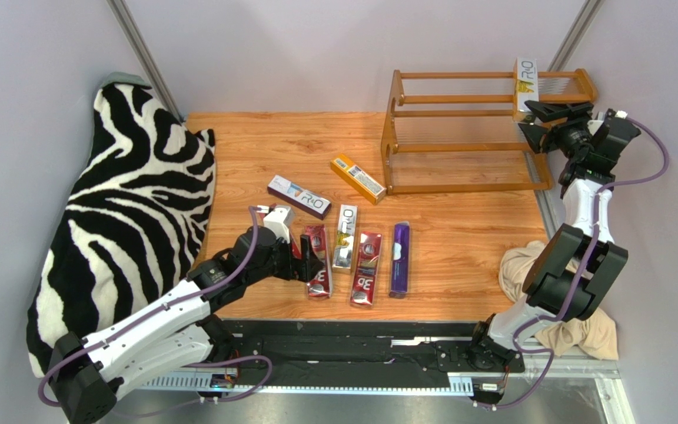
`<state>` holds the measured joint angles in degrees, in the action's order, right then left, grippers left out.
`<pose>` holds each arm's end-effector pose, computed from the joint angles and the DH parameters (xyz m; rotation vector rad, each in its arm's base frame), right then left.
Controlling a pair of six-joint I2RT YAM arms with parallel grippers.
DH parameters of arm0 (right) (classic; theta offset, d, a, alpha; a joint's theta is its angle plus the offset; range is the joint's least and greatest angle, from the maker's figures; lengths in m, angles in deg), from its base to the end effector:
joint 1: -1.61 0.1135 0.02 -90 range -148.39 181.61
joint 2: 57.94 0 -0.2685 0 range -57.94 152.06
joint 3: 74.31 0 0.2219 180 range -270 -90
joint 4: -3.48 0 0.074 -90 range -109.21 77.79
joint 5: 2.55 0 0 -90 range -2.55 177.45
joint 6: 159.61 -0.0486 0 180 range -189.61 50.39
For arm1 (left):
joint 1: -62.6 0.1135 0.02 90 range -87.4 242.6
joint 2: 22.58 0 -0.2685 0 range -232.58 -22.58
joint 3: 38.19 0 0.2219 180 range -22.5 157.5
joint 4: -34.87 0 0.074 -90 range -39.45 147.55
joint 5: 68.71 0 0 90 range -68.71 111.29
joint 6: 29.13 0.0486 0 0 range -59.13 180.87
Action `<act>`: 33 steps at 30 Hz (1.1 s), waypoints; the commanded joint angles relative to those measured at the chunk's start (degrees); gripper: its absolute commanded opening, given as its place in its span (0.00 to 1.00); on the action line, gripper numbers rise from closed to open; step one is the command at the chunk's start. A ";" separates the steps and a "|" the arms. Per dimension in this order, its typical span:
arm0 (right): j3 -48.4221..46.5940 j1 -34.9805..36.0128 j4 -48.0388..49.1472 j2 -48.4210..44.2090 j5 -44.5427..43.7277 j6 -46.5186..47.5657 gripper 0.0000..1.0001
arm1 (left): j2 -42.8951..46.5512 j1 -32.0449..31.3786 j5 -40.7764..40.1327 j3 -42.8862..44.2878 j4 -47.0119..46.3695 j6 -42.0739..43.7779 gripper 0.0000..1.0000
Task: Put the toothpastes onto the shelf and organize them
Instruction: Place the toothpaste on the shelf.
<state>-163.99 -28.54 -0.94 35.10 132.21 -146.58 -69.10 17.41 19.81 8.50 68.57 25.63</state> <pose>0.3313 -0.1529 0.3539 1.0209 1.5253 1.2516 0.1132 -0.1122 0.2413 0.1805 2.2546 -0.7618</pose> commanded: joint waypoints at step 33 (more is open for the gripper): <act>5.96 -2.54 -3.97 -11.55 -1.60 6.83 0.99 | 1.35 0.01 1.12 -1.39 -2.99 -1.41 0.96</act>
<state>-160.54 -30.84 -5.93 28.19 130.37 -141.53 -68.64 17.41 20.42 7.08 67.55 24.86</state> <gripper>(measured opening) 0.990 0.967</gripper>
